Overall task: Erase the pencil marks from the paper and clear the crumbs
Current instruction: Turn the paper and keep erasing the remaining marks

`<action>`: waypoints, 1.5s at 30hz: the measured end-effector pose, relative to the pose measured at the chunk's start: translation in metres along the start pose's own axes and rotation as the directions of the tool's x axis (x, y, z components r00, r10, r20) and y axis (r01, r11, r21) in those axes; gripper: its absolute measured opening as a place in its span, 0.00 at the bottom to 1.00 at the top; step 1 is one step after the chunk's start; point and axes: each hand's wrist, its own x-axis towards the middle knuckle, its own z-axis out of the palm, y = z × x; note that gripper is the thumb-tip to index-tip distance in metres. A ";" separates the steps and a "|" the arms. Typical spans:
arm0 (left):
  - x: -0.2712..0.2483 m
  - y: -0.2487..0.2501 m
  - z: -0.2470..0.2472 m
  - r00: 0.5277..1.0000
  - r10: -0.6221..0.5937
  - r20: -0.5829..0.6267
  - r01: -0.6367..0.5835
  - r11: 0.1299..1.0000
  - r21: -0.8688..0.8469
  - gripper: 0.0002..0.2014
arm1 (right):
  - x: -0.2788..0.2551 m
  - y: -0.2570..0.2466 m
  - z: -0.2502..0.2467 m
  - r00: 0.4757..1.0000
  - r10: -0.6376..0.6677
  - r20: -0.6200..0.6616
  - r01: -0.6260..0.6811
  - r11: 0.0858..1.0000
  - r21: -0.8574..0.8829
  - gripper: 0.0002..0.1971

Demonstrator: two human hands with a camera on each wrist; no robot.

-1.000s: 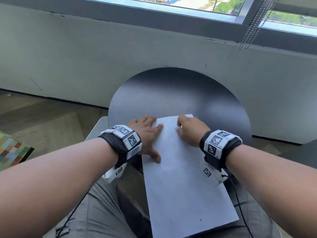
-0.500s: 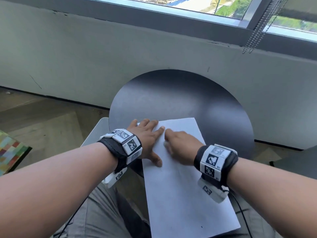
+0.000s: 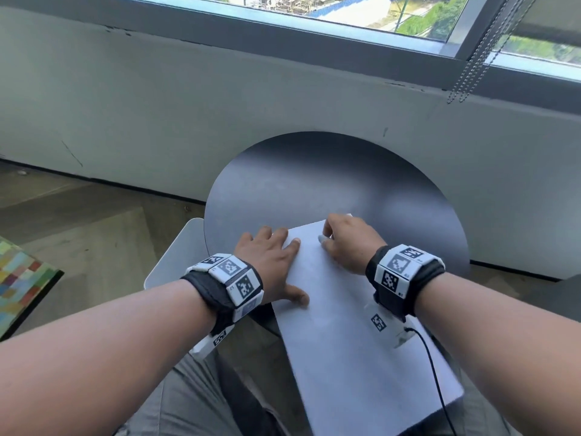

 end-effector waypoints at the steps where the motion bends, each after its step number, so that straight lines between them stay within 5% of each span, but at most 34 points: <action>1: -0.002 0.003 -0.001 1.000 -0.009 -0.015 0.009 1.000 -0.010 0.54 | 0.002 0.001 -0.002 1.000 0.001 -0.023 -0.001 1.000 0.001 0.08; 9: -0.007 -0.001 -0.007 0.992 0.123 0.003 -0.119 0.965 -0.235 0.24 | -0.003 0.015 0.002 0.978 -0.209 0.031 0.210 0.975 -0.076 0.04; 12: 0.005 -0.020 -0.007 0.997 0.059 -0.047 -0.065 0.985 -0.157 0.42 | -0.005 0.021 0.004 0.948 -0.318 0.031 0.319 0.941 -0.110 0.03; 16: 0.018 -0.032 -0.002 0.995 0.009 0.103 0.001 0.995 -0.098 0.66 | -0.001 0.021 0.002 0.921 -0.389 0.025 0.389 0.915 -0.108 0.05; 24: 0.027 -0.023 0.002 0.995 0.075 0.069 -0.074 0.997 -0.019 0.72 | -0.002 -0.005 0.000 0.931 -0.362 0.040 0.363 0.912 -0.191 0.09; 29: 0.028 -0.024 0.002 0.990 0.117 0.075 -0.118 0.993 0.009 0.73 | -0.031 -0.015 0.002 0.794 -0.561 0.236 0.602 0.780 -0.171 0.06; 33: 0.030 -0.024 0.001 0.990 0.108 0.091 -0.110 0.994 0.021 0.74 | 0.004 -0.012 -0.009 0.928 -0.361 0.090 0.372 0.898 -0.233 0.10; 35: 0.029 -0.023 -0.001 0.989 0.101 0.106 -0.104 0.994 0.027 0.75 | 0.010 -0.009 -0.008 0.945 -0.325 0.040 0.323 0.905 -0.276 0.10; 40: 0.028 -0.019 -0.005 0.986 0.094 0.141 -0.093 0.996 -0.008 0.74 | -0.037 -0.013 0.003 0.785 -0.554 0.277 0.607 0.777 -0.166 0.04; 45: 0.031 -0.013 -0.010 0.982 0.064 0.176 -0.071 0.997 0.036 0.74 | -0.008 0.009 -0.010 0.943 -0.324 0.079 0.333 0.903 -0.271 0.11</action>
